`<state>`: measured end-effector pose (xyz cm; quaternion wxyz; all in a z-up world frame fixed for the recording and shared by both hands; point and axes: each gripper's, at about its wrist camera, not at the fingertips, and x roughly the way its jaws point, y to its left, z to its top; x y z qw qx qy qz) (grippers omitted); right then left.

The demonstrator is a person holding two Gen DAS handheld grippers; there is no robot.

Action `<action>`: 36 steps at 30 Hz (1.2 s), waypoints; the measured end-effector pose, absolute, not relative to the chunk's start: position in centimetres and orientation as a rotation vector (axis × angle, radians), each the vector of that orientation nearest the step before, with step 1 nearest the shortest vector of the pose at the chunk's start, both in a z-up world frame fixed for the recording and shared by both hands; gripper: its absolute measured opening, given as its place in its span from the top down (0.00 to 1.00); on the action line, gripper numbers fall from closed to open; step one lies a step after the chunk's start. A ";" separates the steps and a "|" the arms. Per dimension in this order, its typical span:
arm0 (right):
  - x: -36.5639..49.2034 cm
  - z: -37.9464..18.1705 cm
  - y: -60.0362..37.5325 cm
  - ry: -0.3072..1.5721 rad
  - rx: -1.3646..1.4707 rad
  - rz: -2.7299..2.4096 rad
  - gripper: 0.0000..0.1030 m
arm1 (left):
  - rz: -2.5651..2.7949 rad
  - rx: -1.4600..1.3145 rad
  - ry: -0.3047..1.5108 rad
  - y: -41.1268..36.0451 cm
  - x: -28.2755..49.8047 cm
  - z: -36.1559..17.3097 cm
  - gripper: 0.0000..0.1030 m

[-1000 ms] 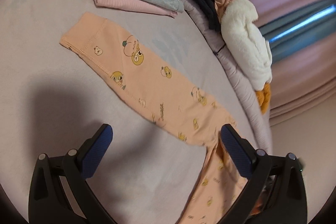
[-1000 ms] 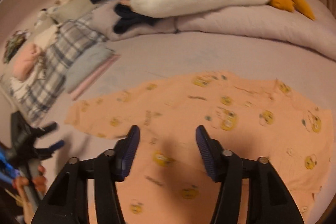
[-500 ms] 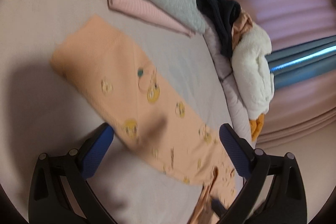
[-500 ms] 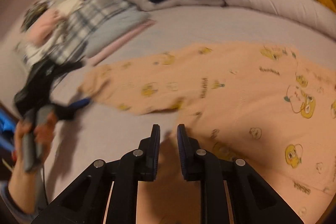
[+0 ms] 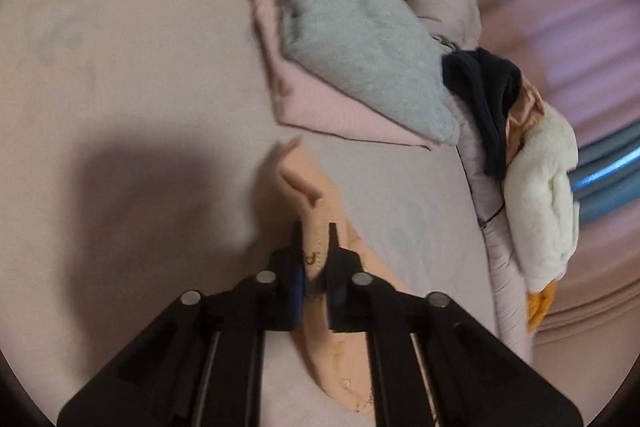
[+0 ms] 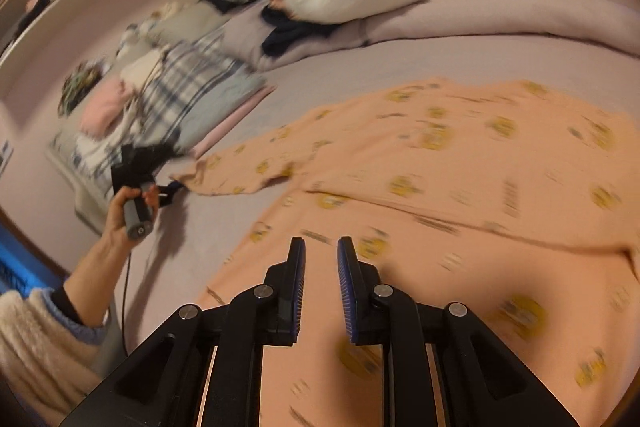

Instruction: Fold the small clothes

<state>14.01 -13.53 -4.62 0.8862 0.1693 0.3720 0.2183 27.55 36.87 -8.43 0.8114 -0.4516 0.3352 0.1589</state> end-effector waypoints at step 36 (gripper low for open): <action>10.4 -7.8 -26.7 0.677 0.801 0.211 0.64 | -0.499 0.014 0.907 -10.0 25.5 -6.2 0.63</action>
